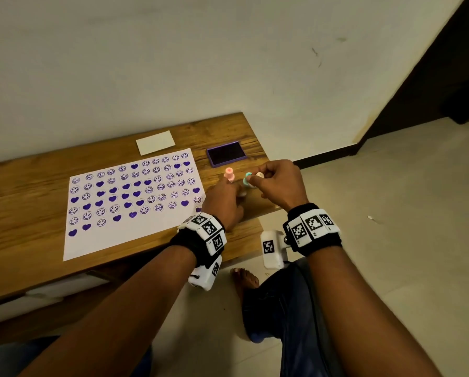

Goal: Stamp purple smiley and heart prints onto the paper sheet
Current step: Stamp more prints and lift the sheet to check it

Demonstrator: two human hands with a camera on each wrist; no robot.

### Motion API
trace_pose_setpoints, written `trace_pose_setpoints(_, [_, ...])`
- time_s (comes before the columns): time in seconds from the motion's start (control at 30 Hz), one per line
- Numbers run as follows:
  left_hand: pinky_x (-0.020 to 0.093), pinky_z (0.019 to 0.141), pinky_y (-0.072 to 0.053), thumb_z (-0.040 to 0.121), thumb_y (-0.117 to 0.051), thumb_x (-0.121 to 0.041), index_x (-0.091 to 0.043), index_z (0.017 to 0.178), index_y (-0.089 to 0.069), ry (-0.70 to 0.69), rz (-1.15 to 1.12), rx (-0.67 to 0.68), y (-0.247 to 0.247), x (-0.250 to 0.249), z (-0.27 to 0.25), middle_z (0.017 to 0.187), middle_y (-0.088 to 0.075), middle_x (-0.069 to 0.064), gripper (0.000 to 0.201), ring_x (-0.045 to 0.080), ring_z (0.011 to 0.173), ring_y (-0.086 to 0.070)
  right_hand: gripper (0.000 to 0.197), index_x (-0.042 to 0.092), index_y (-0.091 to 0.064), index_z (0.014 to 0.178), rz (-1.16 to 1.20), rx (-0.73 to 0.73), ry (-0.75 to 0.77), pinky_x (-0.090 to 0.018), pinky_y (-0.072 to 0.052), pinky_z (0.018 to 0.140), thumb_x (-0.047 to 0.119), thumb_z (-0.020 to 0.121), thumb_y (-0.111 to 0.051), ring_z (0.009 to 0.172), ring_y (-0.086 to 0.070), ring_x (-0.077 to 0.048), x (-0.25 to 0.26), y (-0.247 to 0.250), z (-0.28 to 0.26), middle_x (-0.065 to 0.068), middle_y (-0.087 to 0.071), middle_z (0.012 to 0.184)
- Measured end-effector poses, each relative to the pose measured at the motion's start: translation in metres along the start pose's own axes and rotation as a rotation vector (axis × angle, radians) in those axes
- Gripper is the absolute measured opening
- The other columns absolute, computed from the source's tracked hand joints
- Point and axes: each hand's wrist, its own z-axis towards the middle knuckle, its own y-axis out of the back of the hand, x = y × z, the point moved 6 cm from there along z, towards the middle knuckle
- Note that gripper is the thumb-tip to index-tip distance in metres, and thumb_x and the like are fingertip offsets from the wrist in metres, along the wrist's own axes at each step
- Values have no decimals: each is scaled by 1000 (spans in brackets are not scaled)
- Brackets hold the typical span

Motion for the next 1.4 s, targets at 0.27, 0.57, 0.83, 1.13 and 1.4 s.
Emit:
trace_pose_setpoints(0.27, [37,76,-52,84,-67,-24,-17,100,-69,65,30,-69,-5,3,-1,113,-56,6,18,27,96,-59,16,28,-67,70,4,-22,4,-36,-60,70,27,79,-80,60,-68,-14,2,5,1,9,-64,62])
trace_pose_setpoints(0.57, [39,76,-54,81,-69,-31,-21,106,-67,98,-8,-80,-13,-8,2,124,-52,5,26,27,94,-61,20,29,-64,68,20,-44,10,-36,-60,70,23,79,-79,61,-66,-14,3,5,1,10,-61,61])
trace_pose_setpoints(0.83, [29,73,-52,83,-68,-18,-18,106,-67,113,-294,-191,-1,-3,-4,98,-70,2,23,19,88,-66,11,23,-69,77,23,-3,10,-34,-60,68,25,81,-79,63,-69,-16,1,3,1,6,-64,65])
trace_pose_setpoints(1.13, [30,79,-58,78,-77,-12,-18,106,-70,273,-776,-294,10,17,-10,86,-73,1,30,10,80,-70,4,13,-74,87,213,113,-46,-32,-61,61,14,84,-77,65,-68,-17,4,-7,-3,-6,-70,74])
trace_pose_setpoints(1.4, [24,74,-57,79,-76,-9,-14,109,-70,195,-827,-287,17,13,-12,82,-71,-1,31,10,75,-68,7,9,-75,88,281,124,-57,-23,-56,55,16,86,-76,62,-68,-11,4,-11,-4,-10,-73,77])
